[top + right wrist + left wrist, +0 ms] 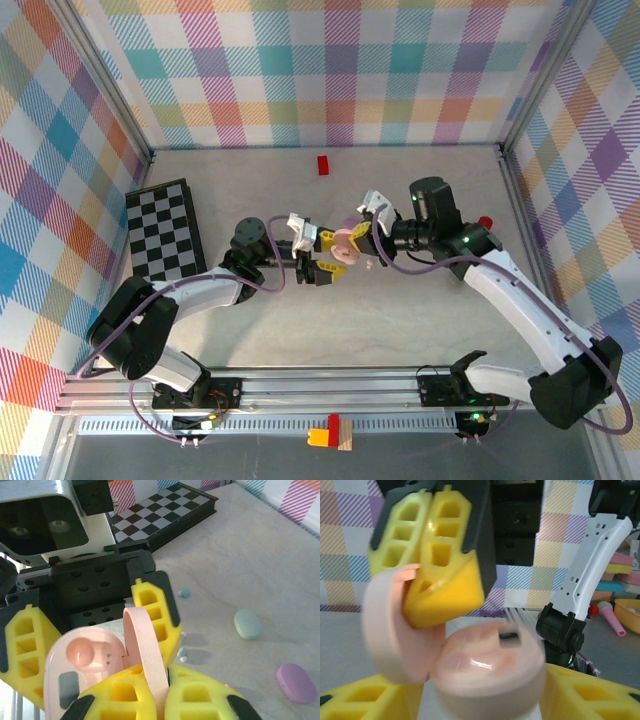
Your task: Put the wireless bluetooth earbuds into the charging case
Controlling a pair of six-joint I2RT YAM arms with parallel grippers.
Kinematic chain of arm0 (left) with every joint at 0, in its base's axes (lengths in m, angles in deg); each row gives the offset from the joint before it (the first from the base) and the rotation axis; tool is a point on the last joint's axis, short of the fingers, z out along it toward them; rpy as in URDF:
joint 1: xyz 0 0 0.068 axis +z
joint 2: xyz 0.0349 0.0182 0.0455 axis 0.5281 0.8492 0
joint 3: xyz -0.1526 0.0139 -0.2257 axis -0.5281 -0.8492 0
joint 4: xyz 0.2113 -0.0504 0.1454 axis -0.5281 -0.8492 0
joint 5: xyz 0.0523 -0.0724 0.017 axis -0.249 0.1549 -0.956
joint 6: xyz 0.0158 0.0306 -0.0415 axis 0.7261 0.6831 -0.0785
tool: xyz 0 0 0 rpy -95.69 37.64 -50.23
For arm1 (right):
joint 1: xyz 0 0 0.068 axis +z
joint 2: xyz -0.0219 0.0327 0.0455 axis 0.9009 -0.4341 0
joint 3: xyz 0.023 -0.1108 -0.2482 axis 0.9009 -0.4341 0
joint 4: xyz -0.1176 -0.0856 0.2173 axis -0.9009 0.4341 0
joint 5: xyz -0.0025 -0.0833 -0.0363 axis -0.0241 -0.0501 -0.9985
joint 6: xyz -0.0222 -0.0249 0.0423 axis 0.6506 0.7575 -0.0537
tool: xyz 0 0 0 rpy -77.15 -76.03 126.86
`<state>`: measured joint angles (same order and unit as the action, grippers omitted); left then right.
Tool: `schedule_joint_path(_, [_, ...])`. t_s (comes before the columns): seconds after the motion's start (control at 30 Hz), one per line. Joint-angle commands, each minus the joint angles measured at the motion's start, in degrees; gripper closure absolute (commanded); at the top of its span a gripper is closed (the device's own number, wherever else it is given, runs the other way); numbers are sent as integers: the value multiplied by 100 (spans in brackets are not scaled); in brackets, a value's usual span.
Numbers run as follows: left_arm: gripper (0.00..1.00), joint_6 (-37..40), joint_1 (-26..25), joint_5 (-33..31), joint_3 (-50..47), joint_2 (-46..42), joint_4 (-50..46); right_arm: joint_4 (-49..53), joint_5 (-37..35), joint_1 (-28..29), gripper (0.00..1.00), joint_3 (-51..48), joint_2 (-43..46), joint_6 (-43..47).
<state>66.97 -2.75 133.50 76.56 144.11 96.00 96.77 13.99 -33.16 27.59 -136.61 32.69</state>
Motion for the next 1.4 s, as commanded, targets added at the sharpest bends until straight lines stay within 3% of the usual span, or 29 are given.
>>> schedule_joint_path(0.0, [31, -279, -8, -31, 83, 146, 539, -706, -192, 0, 100, -145, 248, 120])
schedule_joint_path(0.27, [22, -922, -17, -106, 198, 406, 960, -1141, -1022, 182, 100, -371, 464, 442])
schedule_joint_path(0.37, [30, -1083, -24, -173, 197, 457, 1229, -1091, -1156, 232, 100, -388, 430, 589])
schedule_joint_path(0.57, [31, -1004, -15, -210, 211, 471, 1185, -1054, -1134, 289, 100, -415, 353, 666])
schedule_joint_path(0.77, [40, -928, -25, -148, 245, 466, 1091, -972, -1079, 297, 100, -376, 315, 675])
schedule_joint_path(1.03, [41, -901, -20, -122, 242, 457, 1082, -910, -1051, 292, 100, -355, 258, 699])
schedule_joint_path(1.37, [50, -841, -24, -93, 224, 446, 1019, -768, -897, 297, 100, -283, 184, 723])
